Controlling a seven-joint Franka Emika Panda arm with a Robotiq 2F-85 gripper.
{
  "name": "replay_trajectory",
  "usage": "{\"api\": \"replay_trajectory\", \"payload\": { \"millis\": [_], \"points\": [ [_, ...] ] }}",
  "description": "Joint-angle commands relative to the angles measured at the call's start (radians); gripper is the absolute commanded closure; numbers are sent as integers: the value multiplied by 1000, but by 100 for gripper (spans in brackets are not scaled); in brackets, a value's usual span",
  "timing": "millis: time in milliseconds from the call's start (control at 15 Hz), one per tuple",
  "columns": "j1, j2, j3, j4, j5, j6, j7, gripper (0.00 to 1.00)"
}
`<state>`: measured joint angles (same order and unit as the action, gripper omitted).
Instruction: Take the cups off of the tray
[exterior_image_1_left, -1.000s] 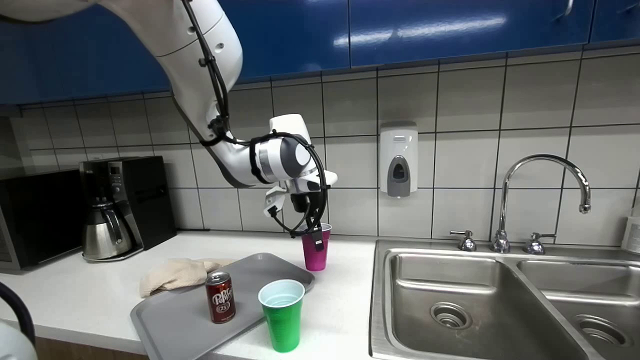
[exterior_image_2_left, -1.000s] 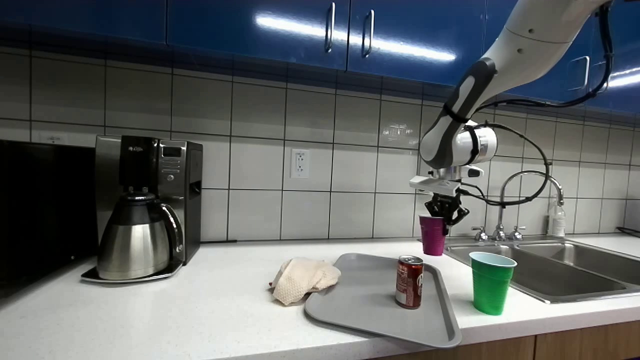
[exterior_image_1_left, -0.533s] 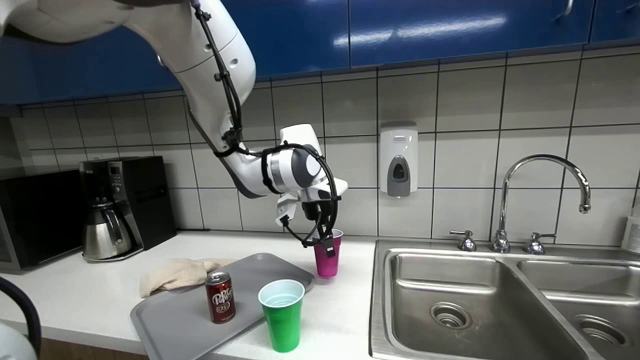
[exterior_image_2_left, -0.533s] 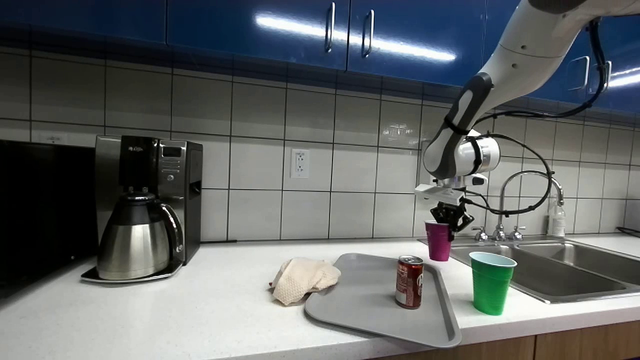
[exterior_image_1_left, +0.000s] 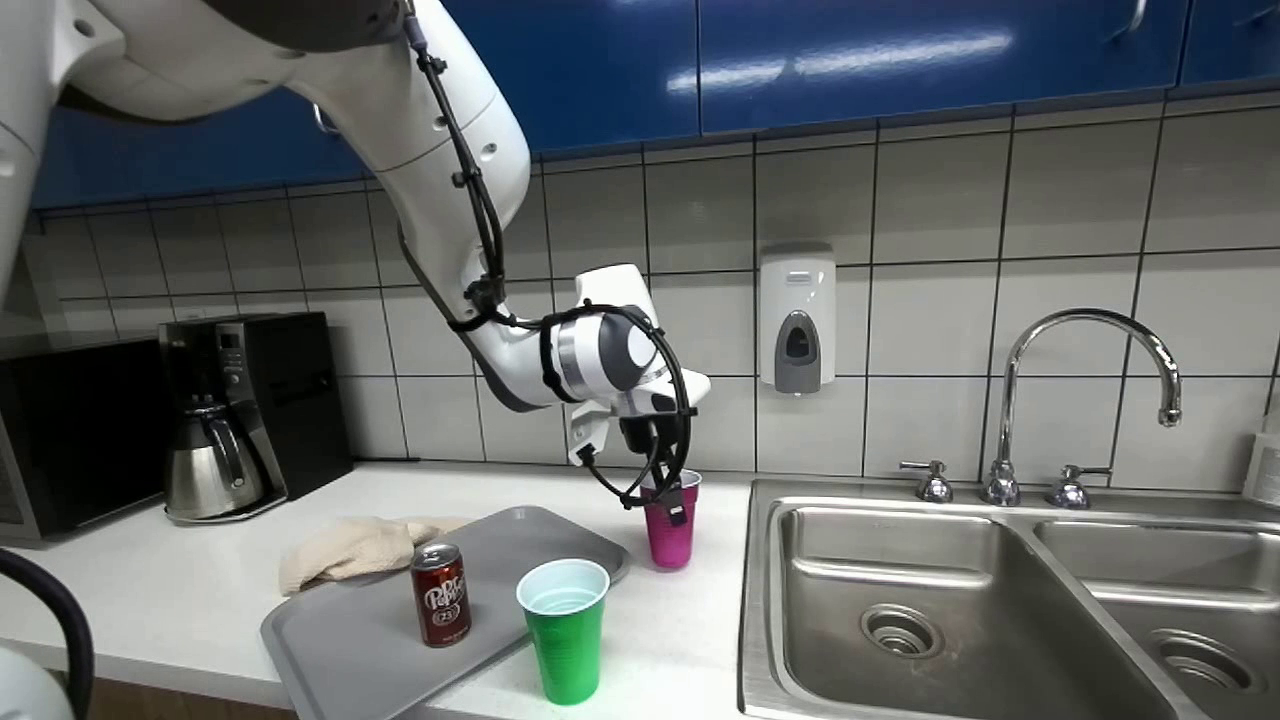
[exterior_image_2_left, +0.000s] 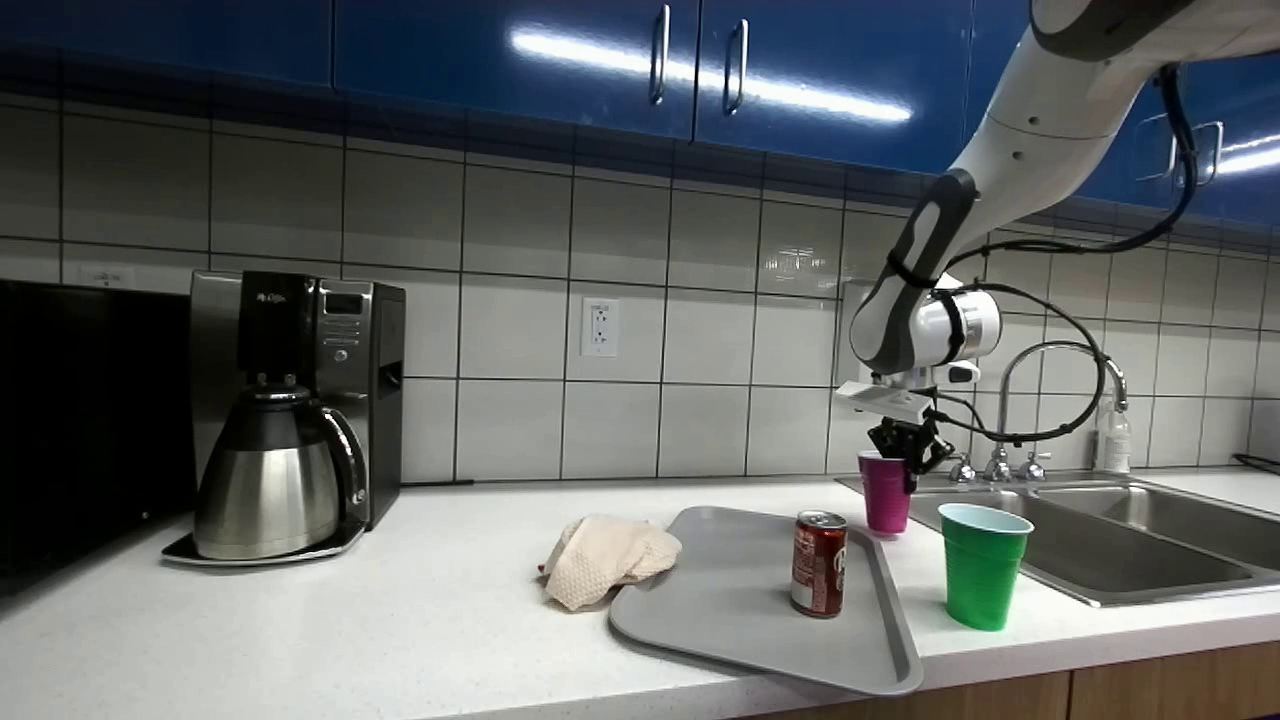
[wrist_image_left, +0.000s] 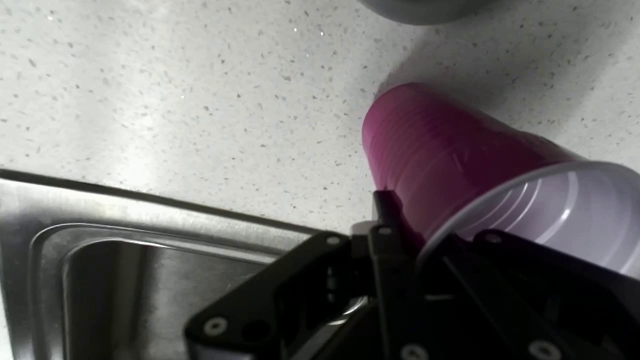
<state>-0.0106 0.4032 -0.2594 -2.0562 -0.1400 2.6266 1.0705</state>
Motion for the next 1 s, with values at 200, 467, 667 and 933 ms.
{"api": "replay_trajectory", "payload": {
  "millis": [200,467,667,933],
  "points": [
    [-10,32,-5,39,37,3,-19,67],
    [-9,31,-5,41,46,4,-20,36],
    [-6,23,-5,38,46,6,-18,15],
    [-2,6,-5,25,43,11,-20,0]
  ]
}}
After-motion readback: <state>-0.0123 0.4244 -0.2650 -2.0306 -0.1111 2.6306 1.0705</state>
